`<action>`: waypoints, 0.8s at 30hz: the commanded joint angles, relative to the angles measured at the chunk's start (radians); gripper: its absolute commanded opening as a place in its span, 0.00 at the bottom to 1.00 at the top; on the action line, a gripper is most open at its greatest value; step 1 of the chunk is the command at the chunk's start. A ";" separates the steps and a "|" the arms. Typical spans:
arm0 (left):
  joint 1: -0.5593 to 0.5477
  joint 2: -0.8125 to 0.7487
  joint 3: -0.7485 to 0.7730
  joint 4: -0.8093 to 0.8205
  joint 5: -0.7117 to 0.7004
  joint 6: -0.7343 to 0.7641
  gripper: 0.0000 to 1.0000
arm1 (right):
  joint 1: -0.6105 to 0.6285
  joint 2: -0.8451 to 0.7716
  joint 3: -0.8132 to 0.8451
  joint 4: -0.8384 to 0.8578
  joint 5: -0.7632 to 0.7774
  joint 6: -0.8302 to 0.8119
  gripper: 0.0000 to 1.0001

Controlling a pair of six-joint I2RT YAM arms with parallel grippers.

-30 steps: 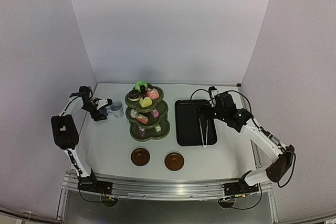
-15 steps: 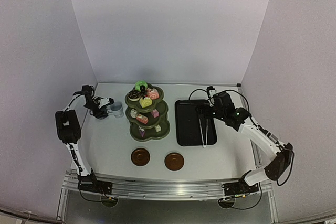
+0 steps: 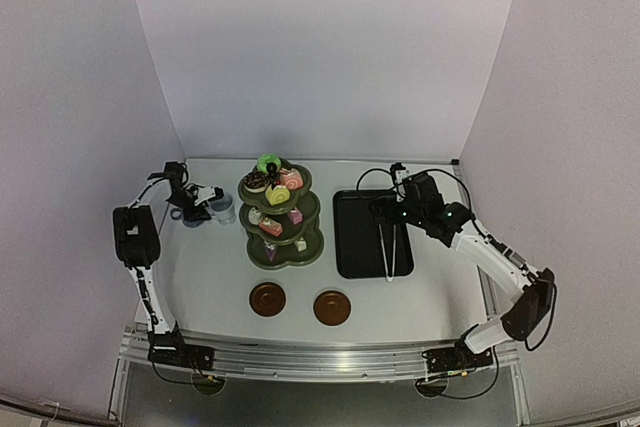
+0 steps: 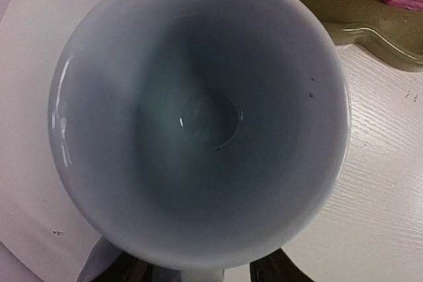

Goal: Serve the afternoon tea

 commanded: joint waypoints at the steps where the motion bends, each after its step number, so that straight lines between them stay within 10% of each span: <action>1: -0.019 0.015 0.055 -0.017 0.003 -0.005 0.41 | 0.001 -0.035 0.017 0.021 0.003 0.001 0.98; 10: -0.033 0.010 0.068 -0.076 -0.020 -0.020 0.01 | 0.001 -0.044 0.007 0.021 0.005 0.004 0.98; 24: 0.002 -0.265 -0.089 -0.306 0.025 -0.008 0.00 | 0.001 -0.087 0.006 0.021 -0.008 0.013 0.98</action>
